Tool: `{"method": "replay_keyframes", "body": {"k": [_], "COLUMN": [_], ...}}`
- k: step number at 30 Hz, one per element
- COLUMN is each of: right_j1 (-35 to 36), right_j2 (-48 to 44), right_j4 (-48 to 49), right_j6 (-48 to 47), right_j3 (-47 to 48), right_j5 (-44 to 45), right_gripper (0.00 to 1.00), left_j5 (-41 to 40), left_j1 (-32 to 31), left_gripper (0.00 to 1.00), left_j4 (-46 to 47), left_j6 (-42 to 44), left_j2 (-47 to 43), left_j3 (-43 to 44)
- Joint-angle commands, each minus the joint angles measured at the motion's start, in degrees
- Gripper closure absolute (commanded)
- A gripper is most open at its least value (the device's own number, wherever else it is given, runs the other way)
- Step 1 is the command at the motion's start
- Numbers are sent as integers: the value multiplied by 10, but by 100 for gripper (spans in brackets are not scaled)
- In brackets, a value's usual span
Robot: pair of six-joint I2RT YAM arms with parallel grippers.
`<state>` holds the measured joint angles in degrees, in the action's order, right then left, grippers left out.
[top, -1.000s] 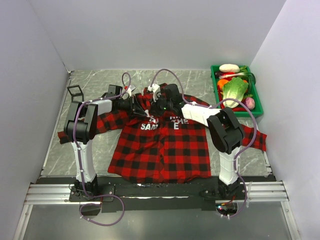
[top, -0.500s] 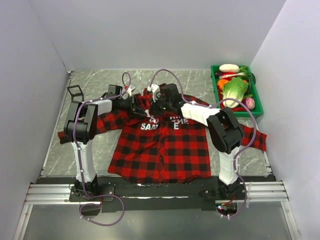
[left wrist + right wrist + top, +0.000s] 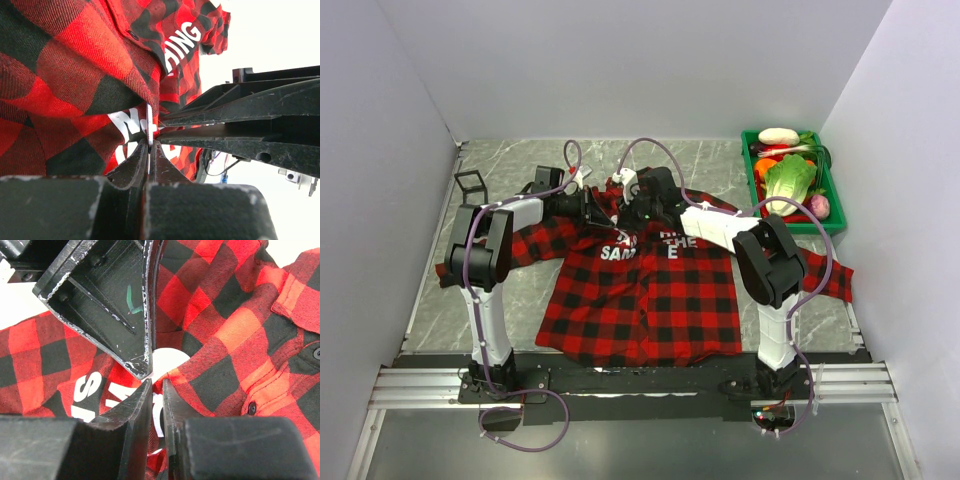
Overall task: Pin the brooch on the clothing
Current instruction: Pin the brooch to the clothes.
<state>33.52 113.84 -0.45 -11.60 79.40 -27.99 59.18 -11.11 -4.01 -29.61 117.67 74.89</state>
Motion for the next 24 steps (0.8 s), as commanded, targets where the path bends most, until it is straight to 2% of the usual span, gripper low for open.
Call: {"method": "replay_keyframes", "body": {"k": [1, 24], "right_j1": [2, -19], "right_j2": [-2, -27], "right_j4": [13, 53], "right_j6": [0, 24], "right_j3": [14, -23], "right_j5": [20, 0], "right_gripper": [79, 81], "left_j5": [31, 30], "left_j1": [-5, -5], "left_gripper": [99, 99], "left_j4": [10, 6], "left_j6": [5, 12], "left_j2": [-37, -41], "left_j3": [-3, -3]}}
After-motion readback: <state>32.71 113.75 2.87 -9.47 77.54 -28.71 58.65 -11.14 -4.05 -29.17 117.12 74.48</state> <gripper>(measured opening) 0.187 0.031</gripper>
